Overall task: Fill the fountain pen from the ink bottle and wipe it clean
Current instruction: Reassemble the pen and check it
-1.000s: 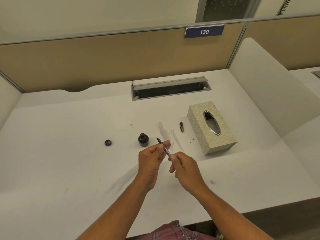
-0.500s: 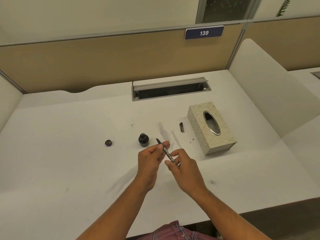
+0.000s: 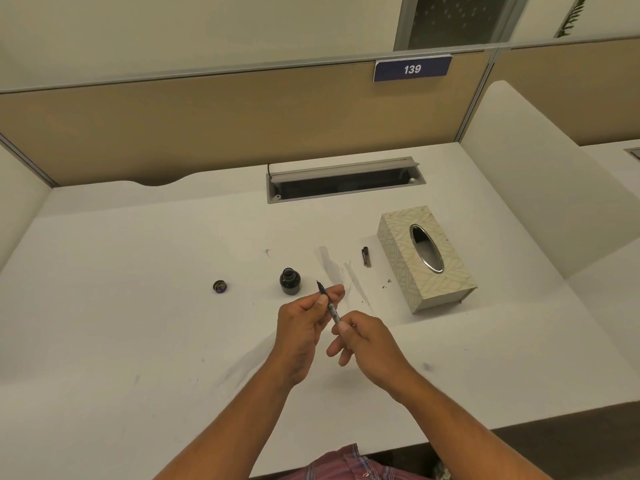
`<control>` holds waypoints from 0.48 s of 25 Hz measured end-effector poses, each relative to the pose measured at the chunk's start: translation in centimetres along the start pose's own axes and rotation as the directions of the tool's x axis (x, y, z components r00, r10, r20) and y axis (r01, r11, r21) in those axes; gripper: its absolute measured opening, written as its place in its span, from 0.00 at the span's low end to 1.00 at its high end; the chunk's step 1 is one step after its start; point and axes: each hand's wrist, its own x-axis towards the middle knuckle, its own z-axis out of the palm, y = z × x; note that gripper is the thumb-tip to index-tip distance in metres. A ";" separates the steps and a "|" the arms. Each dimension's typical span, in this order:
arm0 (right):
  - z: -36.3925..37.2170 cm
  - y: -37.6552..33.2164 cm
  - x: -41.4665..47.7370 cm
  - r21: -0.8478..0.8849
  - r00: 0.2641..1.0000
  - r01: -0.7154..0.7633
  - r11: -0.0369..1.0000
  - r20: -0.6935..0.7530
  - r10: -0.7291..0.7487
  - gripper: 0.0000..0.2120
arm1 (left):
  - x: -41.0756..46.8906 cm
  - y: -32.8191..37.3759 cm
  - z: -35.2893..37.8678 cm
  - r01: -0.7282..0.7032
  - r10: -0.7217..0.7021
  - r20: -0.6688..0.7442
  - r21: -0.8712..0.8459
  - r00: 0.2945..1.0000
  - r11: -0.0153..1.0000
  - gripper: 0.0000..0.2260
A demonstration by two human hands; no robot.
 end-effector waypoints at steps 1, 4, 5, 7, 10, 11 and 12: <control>0.0 0.0 0.1 -0.011 1.000 0.004 1.000 -0.019 -0.005 0.11 | 0.0 -0.1 -0.2 0.001 -0.001 -0.003 0.006 1.000 1.000 0.14; 0.1 0.1 0.5 -0.126 0.988 0.064 0.990 -0.135 -0.081 0.08 | 0.0 -0.2 -0.4 -0.004 0.007 -0.037 0.067 0.999 0.998 0.12; 0.1 0.2 0.6 -0.168 0.977 0.084 0.982 -0.181 -0.115 0.07 | -0.1 -0.2 -0.4 -0.004 0.009 -0.051 0.094 0.999 0.996 0.12; 0.2 0.3 1.1 -0.226 0.943 0.124 0.966 -0.277 -0.186 0.06 | -0.3 -0.2 -0.8 0.008 0.002 -0.072 0.144 0.997 0.990 0.11; 0.1 0.9 3.0 -0.290 0.905 0.126 0.949 -0.357 -0.230 0.06 | -0.7 -0.4 -1.8 0.039 -0.011 -0.130 0.214 0.991 0.976 0.14; 0.0 1.3 3.9 -0.306 0.902 0.105 0.946 -0.371 -0.220 0.07 | -0.9 -0.4 -2.2 0.049 -0.016 -0.147 0.225 0.989 0.973 0.15; 0.0 1.7 4.8 -0.321 0.901 0.075 0.944 -0.383 -0.202 0.07 | -1.1 -0.4 -2.5 0.058 -0.021 -0.162 0.229 0.987 0.972 0.16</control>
